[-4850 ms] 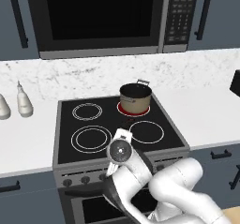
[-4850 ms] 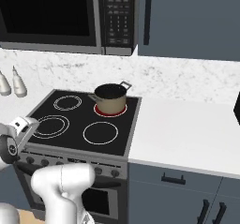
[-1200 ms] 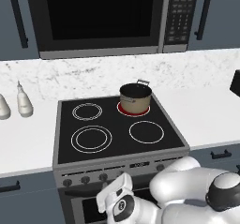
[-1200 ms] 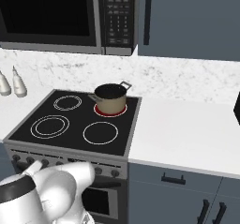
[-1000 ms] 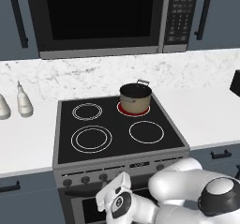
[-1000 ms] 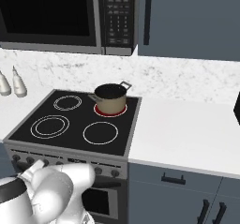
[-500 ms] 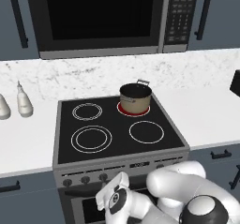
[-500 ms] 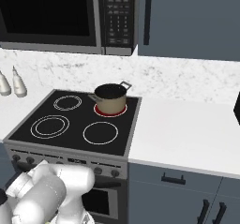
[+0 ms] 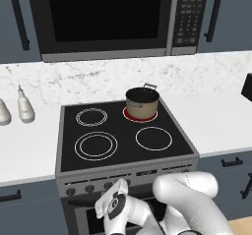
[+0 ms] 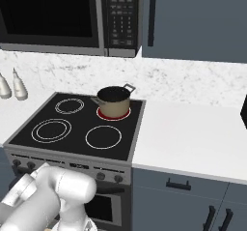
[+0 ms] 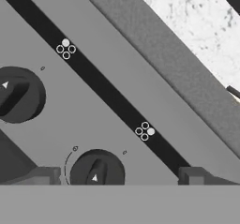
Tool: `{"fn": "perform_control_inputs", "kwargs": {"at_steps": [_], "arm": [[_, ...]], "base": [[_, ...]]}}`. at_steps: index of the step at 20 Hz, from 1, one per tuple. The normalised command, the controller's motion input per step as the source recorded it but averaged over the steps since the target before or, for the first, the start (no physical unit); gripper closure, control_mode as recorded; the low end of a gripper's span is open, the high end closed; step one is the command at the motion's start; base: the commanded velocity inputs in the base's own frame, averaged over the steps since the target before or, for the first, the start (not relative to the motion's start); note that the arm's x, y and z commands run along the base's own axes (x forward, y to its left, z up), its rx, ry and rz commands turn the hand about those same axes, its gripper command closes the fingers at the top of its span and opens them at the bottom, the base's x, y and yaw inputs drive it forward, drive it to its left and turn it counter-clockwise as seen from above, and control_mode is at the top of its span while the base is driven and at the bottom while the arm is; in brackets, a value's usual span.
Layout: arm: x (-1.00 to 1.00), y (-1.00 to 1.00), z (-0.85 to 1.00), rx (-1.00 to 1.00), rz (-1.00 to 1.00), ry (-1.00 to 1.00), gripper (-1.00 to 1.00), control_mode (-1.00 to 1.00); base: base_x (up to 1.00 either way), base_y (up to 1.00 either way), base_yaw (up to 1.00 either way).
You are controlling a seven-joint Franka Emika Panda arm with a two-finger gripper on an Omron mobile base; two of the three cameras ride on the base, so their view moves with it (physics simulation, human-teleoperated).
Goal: Turn off the rear right burner of the stove.
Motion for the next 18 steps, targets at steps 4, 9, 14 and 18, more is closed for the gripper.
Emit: {"fn": "perform_control_inputs", "kwargs": {"at_steps": [4, 9, 14, 18], "arm": [[0.08, 0.09, -0.03, 0.0, 0.0, 0.0, -1.0, -1.0], [0.0, 0.0, -0.28, 0.0, 0.02, 0.0, -1.0, -1.0], [0.02, 0.0, -0.17, 0.0, 0.01, 0.0, -1.0, -1.0], [0.2, 0.0, 0.0, 0.0, 0.0, 0.0, -1.0, -1.0]], "base": [[0.0, 0.0, 0.0], [0.0, 0.0, 0.0], [0.0, 0.0, 0.0], [0.0, 0.0, 0.0]]}}
